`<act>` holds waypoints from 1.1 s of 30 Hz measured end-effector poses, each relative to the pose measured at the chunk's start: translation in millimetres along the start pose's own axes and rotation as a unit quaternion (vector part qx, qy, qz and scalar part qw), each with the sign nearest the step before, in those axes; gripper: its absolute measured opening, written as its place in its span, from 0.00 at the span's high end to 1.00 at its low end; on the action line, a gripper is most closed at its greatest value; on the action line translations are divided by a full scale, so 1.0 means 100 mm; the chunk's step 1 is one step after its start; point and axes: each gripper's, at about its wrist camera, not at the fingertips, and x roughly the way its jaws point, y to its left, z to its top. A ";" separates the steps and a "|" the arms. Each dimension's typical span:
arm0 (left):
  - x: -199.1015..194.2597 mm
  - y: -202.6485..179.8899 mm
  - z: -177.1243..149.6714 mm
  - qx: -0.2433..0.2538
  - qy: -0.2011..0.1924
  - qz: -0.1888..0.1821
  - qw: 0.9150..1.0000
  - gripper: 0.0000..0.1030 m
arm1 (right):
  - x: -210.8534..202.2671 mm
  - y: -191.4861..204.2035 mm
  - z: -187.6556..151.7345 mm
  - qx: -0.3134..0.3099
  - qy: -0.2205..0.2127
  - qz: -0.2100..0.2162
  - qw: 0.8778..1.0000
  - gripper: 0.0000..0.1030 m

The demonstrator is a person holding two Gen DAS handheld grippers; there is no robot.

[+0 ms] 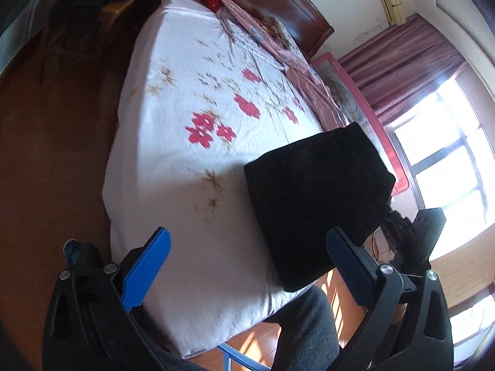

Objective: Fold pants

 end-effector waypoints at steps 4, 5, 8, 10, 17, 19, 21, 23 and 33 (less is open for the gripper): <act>0.51 -0.34 -0.17 0.033 0.066 -0.003 0.997 0.02 | -0.49 -1.20 -0.25 0.116 -0.079 -0.064 0.988 0.87; 0.60 -0.42 -0.22 0.039 0.079 -0.005 0.996 0.02 | -0.50 -1.58 -0.36 0.171 -0.075 -0.083 0.979 0.87; 0.89 -0.62 -0.36 0.054 0.120 -0.004 0.991 0.02 | -0.51 -2.25 -0.89 0.272 -0.035 -0.116 0.955 0.87; 0.99 -0.73 -0.46 0.065 0.137 0.001 0.988 0.02 | -0.49 -2.16 -1.08 0.284 -0.055 -0.095 0.953 0.87; 1.20 -1.04 -0.64 0.106 0.153 0.023 0.982 0.02 | -0.66 -2.03 -0.94 0.302 -0.090 -0.066 0.947 0.87; 1.28 -1.11 -0.67 0.133 0.148 0.032 0.979 0.02 | -0.59 -2.24 -1.11 0.310 -0.045 -0.121 0.942 0.82; 1.36 -1.19 -0.72 0.162 0.146 0.044 0.975 0.02 | -0.59 -2.36 -1.24 0.340 -0.050 -0.093 0.934 0.81; 1.48 -1.25 -0.79 0.187 0.151 0.065 0.969 0.02 | -0.66 -2.27 -1.20 0.339 -0.044 -0.106 0.934 0.73; 1.86 -1.63 -0.63 0.219 0.107 0.052 0.968 0.02 | -0.84 -2.07 -0.77 0.289 -0.051 -0.149 0.944 0.47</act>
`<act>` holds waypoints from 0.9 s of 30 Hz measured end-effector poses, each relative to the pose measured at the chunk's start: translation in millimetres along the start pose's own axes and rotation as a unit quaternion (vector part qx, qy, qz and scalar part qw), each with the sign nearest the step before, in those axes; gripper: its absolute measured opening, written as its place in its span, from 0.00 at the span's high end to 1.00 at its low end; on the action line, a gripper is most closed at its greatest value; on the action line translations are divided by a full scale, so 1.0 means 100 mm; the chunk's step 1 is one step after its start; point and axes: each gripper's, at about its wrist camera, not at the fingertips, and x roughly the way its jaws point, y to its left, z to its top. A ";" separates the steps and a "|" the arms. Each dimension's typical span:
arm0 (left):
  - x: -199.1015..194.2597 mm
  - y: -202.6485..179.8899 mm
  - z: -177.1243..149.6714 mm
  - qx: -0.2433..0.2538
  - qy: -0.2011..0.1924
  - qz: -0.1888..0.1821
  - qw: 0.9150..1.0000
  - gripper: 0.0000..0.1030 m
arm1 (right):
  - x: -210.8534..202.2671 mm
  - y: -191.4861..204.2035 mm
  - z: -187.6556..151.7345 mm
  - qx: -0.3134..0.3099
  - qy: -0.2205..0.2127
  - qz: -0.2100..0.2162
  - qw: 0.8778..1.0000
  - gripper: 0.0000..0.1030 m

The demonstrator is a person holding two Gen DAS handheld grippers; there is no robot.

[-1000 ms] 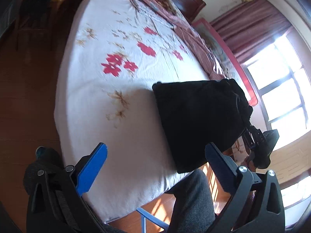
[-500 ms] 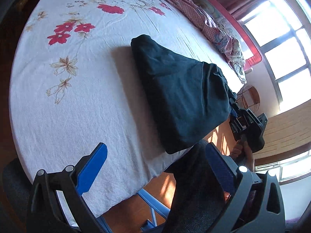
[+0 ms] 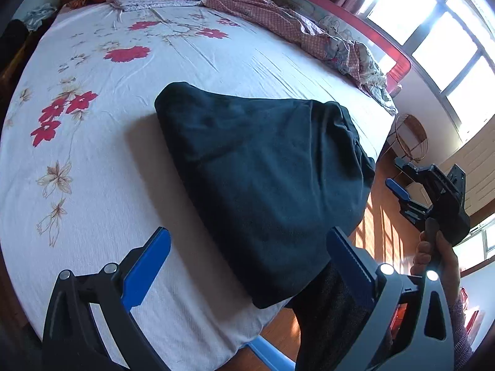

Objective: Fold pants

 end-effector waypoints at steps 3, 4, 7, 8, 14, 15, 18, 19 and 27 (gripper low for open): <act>0.00 -0.03 0.02 -0.007 0.002 -0.010 1.000 0.02 | 0.18 0.14 -0.03 -0.032 0.013 -0.033 0.999 0.48; 0.00 -0.04 0.01 -0.005 0.002 -0.010 1.000 0.02 | 0.23 0.16 -0.04 -0.041 0.017 -0.043 0.998 0.55; -0.01 0.01 -0.05 -0.006 0.011 -0.002 1.000 0.02 | 0.33 0.12 -0.04 -0.053 0.025 -0.077 0.995 0.86; 0.00 0.04 -0.08 -0.009 0.014 0.000 1.000 0.02 | 0.33 0.09 -0.04 -0.054 0.027 -0.072 0.996 0.87; -0.03 0.30 -0.15 -0.048 0.010 0.018 0.999 0.02 | 0.14 -0.13 -0.02 -0.024 0.023 -0.062 0.998 0.90; -0.02 0.34 -0.15 -0.056 0.010 0.019 0.998 0.02 | 0.21 -0.24 -0.04 -0.007 0.030 -0.063 0.998 0.90; 0.04 0.42 -0.15 -0.073 0.017 0.022 0.997 0.02 | 0.26 -0.37 -0.11 0.025 0.022 -0.062 0.997 0.90; 0.06 0.44 -0.15 -0.077 0.020 0.020 0.997 0.02 | 0.24 -0.37 -0.11 0.033 0.022 -0.061 0.997 0.90; 0.36 0.66 -0.05 -0.198 0.004 -0.075 0.977 0.02 | -0.04 -0.36 0.18 0.040 -0.018 0.024 0.999 0.25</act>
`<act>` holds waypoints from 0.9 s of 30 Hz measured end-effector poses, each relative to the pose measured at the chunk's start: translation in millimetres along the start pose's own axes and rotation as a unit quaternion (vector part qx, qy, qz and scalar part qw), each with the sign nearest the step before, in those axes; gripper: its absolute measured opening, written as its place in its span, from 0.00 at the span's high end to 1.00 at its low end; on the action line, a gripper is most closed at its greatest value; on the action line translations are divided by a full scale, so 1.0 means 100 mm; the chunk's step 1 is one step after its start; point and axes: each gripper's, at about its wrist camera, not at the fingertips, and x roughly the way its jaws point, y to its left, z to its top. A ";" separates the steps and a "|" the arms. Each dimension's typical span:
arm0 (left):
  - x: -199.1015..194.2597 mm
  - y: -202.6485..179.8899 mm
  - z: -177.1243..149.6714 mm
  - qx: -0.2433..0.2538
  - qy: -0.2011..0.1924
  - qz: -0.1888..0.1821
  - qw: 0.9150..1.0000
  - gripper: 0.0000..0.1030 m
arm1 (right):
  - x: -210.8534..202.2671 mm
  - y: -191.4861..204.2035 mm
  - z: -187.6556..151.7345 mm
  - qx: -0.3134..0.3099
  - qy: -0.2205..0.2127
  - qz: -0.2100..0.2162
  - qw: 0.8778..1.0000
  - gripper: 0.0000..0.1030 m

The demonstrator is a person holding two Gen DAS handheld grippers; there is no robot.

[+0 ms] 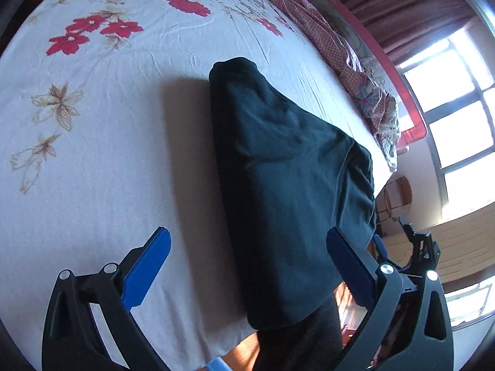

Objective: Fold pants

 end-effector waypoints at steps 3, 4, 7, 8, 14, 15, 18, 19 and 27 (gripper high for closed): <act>0.20 0.09 0.02 -0.050 0.020 -0.024 0.998 0.02 | 0.22 -0.16 0.06 0.019 0.041 0.011 0.999 0.25; 0.25 0.12 0.00 -0.065 0.027 -0.040 0.997 0.02 | 0.28 -0.22 0.04 0.030 0.051 0.009 0.998 0.25; 0.31 0.16 -0.08 -0.086 0.025 -0.062 0.994 0.02 | 0.36 -0.34 -0.08 0.041 0.068 0.019 0.997 0.25; 0.32 0.15 -0.10 -0.083 0.024 -0.066 0.994 0.02 | 0.38 -0.38 -0.13 0.049 0.071 0.023 0.996 0.25; 0.37 0.19 -0.14 -0.108 0.028 -0.116 0.987 0.02 | 0.41 -0.45 -0.28 0.073 0.074 0.087 0.991 0.25; 0.39 0.18 -0.14 -0.105 0.032 -0.114 0.987 0.02 | 0.41 -0.46 -0.29 0.076 0.073 0.093 0.990 0.25; 0.42 0.16 -0.14 -0.115 0.024 -0.117 0.986 0.02 | 0.43 -0.49 -0.26 0.084 0.077 0.090 0.989 0.25; 0.44 0.16 -0.14 -0.125 0.017 -0.123 0.984 0.02 | 0.47 -0.49 -0.27 0.082 0.086 0.089 0.989 0.25; 0.64 0.00 -0.11 -0.135 0.046 -0.136 0.980 0.02 | 0.53 -0.48 -0.30 0.085 0.087 0.094 0.988 0.25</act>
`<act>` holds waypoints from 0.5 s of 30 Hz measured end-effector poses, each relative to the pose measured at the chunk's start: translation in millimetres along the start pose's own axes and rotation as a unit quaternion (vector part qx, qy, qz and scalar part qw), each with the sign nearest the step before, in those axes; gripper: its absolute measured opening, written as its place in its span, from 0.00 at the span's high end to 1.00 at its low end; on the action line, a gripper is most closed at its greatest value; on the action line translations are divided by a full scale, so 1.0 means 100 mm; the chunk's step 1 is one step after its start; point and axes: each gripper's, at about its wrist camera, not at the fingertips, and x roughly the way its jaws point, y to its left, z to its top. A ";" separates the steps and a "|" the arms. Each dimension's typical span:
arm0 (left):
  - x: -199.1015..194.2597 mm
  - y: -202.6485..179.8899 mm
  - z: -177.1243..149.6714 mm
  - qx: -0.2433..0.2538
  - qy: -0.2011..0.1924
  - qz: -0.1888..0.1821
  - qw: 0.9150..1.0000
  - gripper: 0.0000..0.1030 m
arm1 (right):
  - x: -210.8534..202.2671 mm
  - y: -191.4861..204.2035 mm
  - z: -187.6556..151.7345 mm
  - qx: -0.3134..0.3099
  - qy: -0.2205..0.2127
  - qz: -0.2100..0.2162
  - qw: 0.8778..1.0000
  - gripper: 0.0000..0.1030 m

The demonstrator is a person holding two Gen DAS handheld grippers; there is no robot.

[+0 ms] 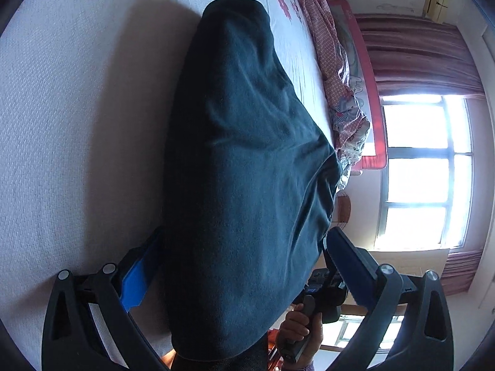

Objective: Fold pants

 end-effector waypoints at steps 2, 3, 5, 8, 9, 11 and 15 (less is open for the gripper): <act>-0.01 0.01 0.01 -0.011 -0.007 -0.010 1.000 0.02 | -0.02 -0.01 0.00 0.001 -0.002 0.001 1.000 0.25; 0.00 -0.01 0.01 -0.013 -0.008 -0.011 1.000 0.02 | -0.03 0.00 -0.01 0.000 -0.004 -0.006 1.000 0.29; 0.02 -0.03 0.01 -0.013 -0.006 -0.018 1.000 0.13 | -0.09 0.01 -0.04 -0.010 -0.005 -0.025 1.000 0.44; 0.04 -0.04 -0.02 -0.012 0.001 0.032 0.999 0.72 | -0.18 0.10 -0.08 -0.013 -0.011 -0.029 0.999 0.60; 0.02 0.00 -0.01 -0.020 0.003 0.017 1.000 0.75 | -0.19 0.16 -0.09 -0.020 -0.011 -0.035 0.999 0.61; -0.03 0.03 0.03 -0.030 0.002 -0.008 1.000 0.79 | -0.21 0.31 -0.10 -0.031 -0.010 -0.040 0.999 0.63; -0.14 -0.16 0.08 -0.024 -0.014 -0.046 0.999 0.80 | -0.28 0.71 -0.07 -0.067 -0.009 -0.037 0.997 0.67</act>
